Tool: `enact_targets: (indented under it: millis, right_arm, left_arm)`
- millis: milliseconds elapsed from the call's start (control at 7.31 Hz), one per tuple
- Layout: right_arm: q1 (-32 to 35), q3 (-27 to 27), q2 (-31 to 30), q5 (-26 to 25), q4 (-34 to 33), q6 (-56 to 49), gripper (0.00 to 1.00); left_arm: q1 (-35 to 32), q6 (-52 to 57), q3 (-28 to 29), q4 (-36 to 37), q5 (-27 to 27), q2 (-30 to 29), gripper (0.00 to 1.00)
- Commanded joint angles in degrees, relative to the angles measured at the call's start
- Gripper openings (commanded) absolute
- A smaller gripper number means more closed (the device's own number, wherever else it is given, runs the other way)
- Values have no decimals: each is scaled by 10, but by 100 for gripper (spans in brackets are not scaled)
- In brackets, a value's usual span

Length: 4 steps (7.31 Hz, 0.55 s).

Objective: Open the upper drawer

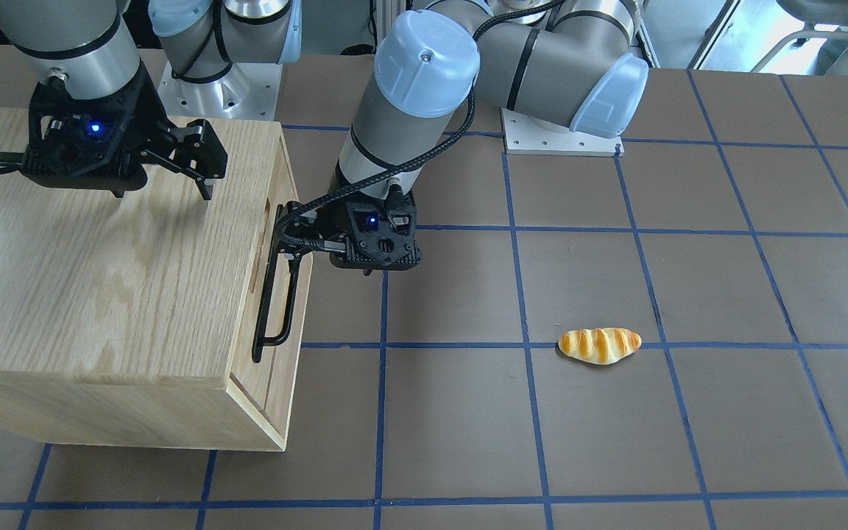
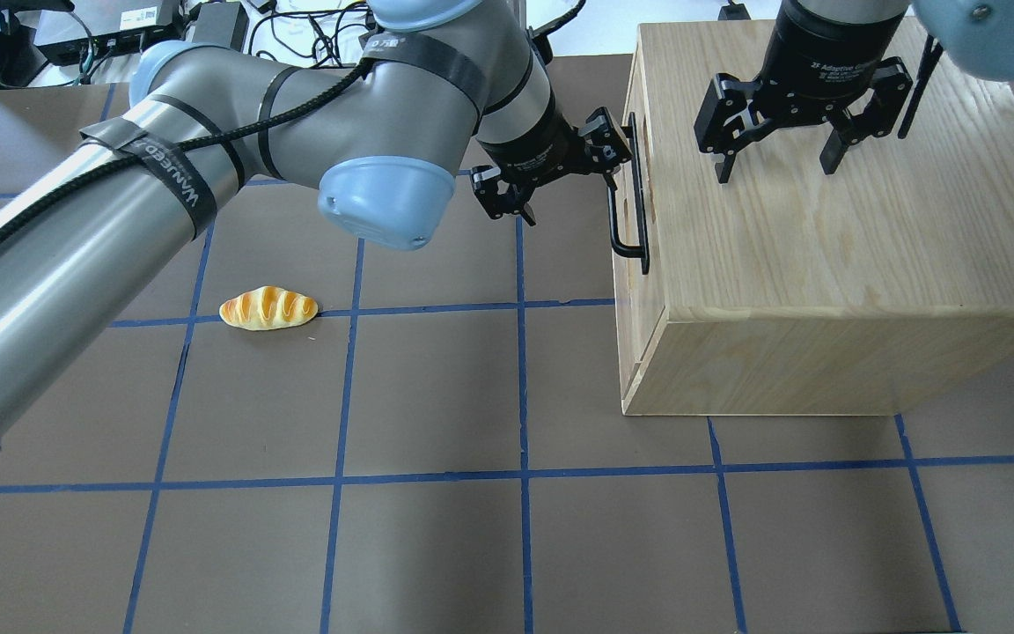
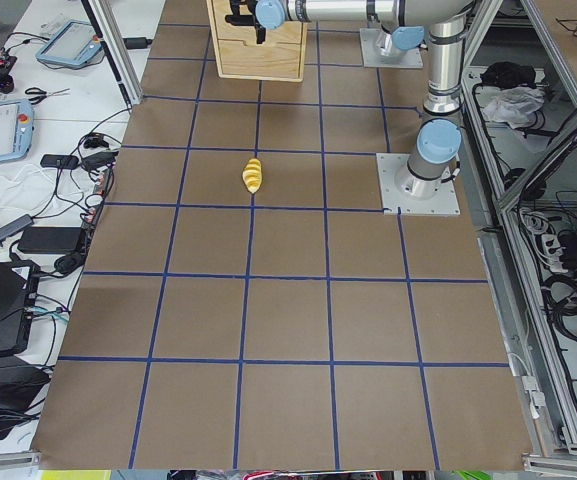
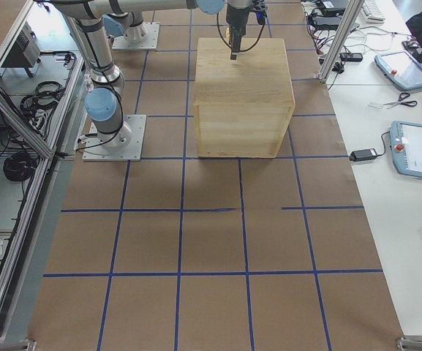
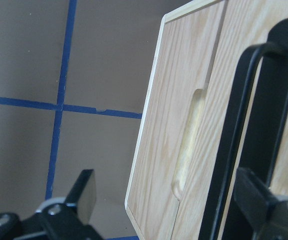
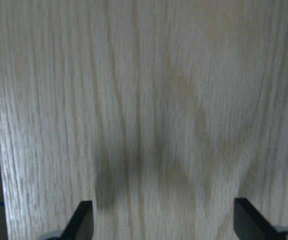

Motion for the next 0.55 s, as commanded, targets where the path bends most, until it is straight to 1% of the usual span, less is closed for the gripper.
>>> enact_targets:
  millis: [0,411]
  right_arm:
    - [0,0,0,0,0,-1,100]
    - [0,0,0,0,0,0,100]
  left_arm:
    - [-10,-15,0,7,1,-8,100]
    - [-10,-9,-3,7,2,-16,100]
